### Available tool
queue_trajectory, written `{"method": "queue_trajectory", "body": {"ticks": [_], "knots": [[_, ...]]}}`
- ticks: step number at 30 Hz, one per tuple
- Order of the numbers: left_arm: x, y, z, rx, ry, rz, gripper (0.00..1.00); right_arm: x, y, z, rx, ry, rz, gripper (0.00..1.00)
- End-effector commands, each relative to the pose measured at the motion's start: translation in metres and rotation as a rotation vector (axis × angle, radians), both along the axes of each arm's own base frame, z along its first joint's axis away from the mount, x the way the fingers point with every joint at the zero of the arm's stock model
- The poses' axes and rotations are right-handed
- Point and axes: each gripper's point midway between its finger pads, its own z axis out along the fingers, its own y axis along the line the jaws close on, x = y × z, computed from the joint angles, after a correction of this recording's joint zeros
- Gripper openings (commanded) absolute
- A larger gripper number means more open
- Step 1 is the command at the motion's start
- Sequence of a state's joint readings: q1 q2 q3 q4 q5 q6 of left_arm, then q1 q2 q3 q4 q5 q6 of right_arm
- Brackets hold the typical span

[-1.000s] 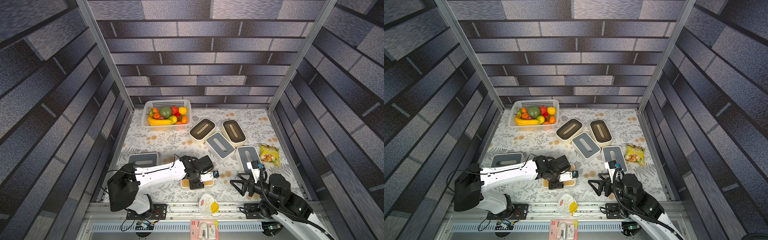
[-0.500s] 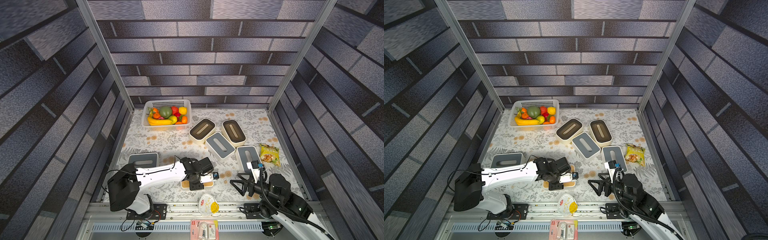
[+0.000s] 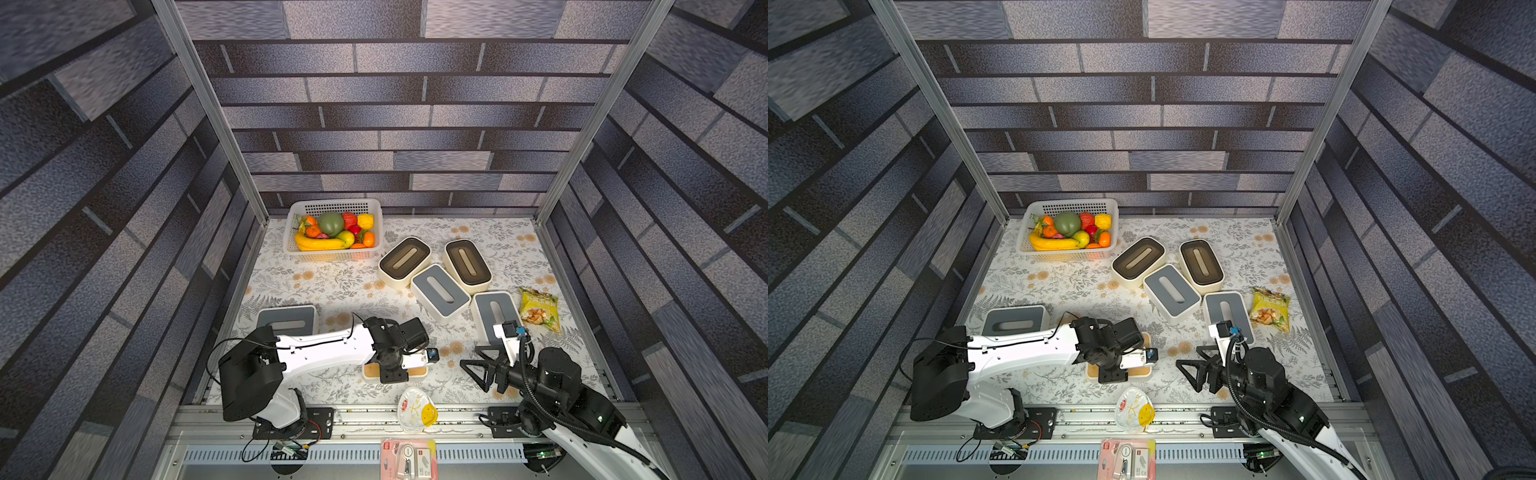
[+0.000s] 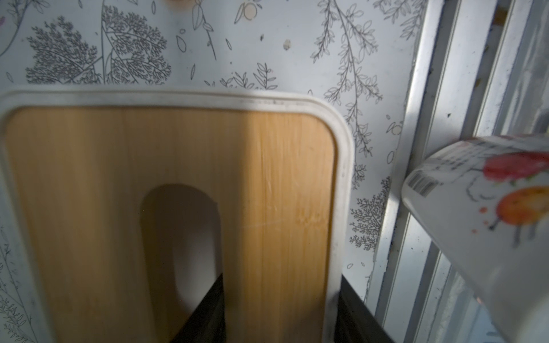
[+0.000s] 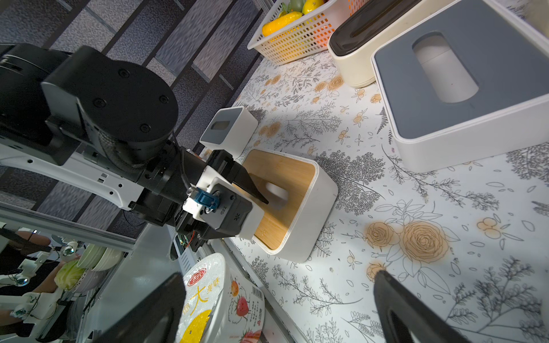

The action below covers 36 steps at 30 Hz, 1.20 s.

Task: Stack the tissue boxes
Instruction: Place the tissue box at the center of the board.

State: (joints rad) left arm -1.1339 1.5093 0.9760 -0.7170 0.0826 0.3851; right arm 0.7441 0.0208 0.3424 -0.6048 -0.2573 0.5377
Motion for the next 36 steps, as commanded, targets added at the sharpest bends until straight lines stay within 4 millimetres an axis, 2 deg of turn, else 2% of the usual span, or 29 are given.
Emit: {"method": "queue_trajectory", "body": {"ticks": [1,12,23,36], "knots": [[-0.005,-0.009,0.004,-0.037,0.013,-0.021,0.50,-0.002,0.003,0.001,0.004,-0.020,0.022,1.00],[-0.010,-0.014,0.000,-0.031,0.029,-0.036,0.50,-0.002,0.003,0.000,0.004,-0.020,0.024,1.00],[-0.007,-0.020,-0.008,-0.006,0.024,-0.046,0.52,-0.002,0.004,0.001,0.005,-0.023,0.031,1.00],[-0.004,-0.018,-0.005,-0.010,0.000,-0.044,0.64,-0.002,0.004,0.001,0.006,-0.024,0.030,1.00]]}}
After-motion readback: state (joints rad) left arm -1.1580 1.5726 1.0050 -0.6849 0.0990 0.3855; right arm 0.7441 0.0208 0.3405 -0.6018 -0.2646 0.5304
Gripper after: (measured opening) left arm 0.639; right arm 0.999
